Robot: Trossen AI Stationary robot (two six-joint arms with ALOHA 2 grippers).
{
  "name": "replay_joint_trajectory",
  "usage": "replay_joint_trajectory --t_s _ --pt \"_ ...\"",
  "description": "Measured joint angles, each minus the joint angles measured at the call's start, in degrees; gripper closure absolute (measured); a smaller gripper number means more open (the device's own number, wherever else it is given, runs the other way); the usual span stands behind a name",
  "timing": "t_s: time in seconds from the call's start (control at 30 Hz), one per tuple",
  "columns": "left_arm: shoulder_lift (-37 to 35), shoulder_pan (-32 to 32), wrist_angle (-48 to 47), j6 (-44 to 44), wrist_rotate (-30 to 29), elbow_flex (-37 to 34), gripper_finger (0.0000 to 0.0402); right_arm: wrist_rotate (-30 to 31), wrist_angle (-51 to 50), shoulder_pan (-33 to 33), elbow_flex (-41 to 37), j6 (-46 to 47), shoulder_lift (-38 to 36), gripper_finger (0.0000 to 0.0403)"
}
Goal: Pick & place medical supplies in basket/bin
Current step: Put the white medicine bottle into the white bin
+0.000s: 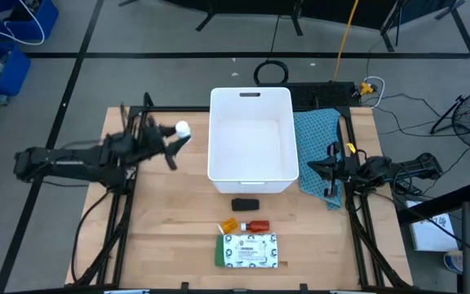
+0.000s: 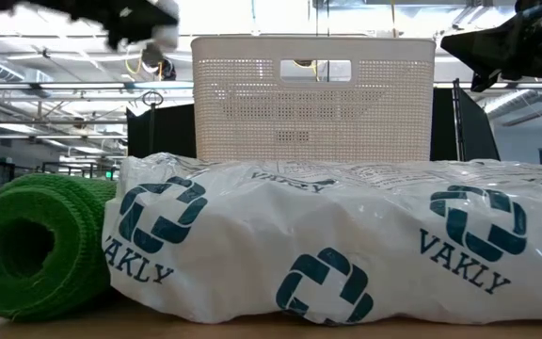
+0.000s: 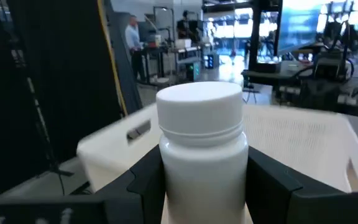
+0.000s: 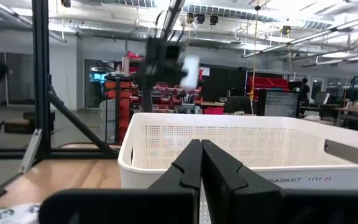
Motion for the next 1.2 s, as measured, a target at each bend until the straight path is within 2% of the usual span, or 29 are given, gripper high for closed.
replay_joint_trajectory --t_s 0.13,0.37,0.5,0.67,0.8,1.2 --pt "14.23 7.08 -12.56 2.88 8.67 19.71 0.0233 0.00 0.00 -0.01 0.00 -3.30 0.00 0.0403" --pt "44.87 12.98 -33.82 10.66 21.09 55.29 0.0230 0.00 0.00 -0.02 0.00 -10.27 0.00 0.0403" --pt "59.75 13.99 -39.07 11.16 26.12 68.05 0.0229 0.07 -0.02 0.00 0.00 -15.14 0.00 0.0403" --pt "72.29 13.88 -39.56 9.70 31.03 73.59 0.0232 0.02 -0.02 -0.02 0.00 -15.71 0.00 0.0403" --pt "79.00 13.41 -39.05 7.61 31.00 73.83 0.0230 0.02 -0.02 0.00 0.00 -15.68 0.00 0.0403" --pt "90.57 13.33 -39.15 6.05 30.56 73.88 0.0228 0.00 -0.04 -0.01 0.00 -15.51 -0.02 0.0403"
